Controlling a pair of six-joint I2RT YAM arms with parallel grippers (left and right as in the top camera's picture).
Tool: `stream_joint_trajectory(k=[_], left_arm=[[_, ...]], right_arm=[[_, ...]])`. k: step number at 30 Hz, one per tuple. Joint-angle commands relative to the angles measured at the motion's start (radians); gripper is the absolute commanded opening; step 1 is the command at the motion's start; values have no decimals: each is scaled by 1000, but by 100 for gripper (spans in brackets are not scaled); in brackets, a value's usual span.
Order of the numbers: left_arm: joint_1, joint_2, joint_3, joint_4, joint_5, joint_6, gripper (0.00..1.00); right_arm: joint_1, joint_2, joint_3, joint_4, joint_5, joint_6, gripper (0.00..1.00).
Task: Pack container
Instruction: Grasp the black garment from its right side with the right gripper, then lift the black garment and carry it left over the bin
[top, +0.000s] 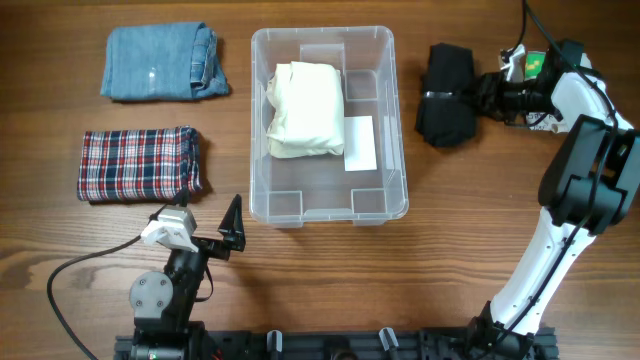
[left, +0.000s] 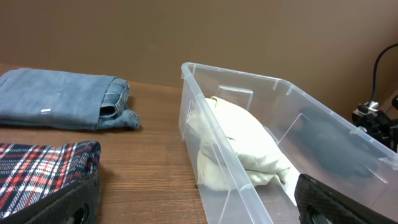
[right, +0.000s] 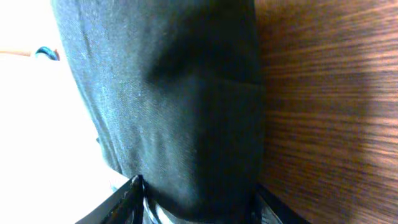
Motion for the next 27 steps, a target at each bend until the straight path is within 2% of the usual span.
stream_joint_trajectory(k=[1,3,8,12,18,23,27], left_arm=[[8,-5,-5,-5,-6,16,100],[8,-5,-5,-5,-6,16,100],[8,-5,-5,-5,-6,16,100],[8,-5,-5,-5,-6,16,100],[8,-5,-5,-5,-6,16,100],[8,-5,-5,-5,-6,16,100],[8,-5,-5,-5,-6,16,100]], right_arm=[[7,12,-6,19,-135,21,49],[6,10,-4,34,-209,21,47],[5,10,-4,102,-383,85,36],[5,10,-4,139,-403,125,33],[7,10,-4,113,-220,110,44],[31,10,-4,72,-163,17,57],[69,10,-5,46,-58,-20,62]])
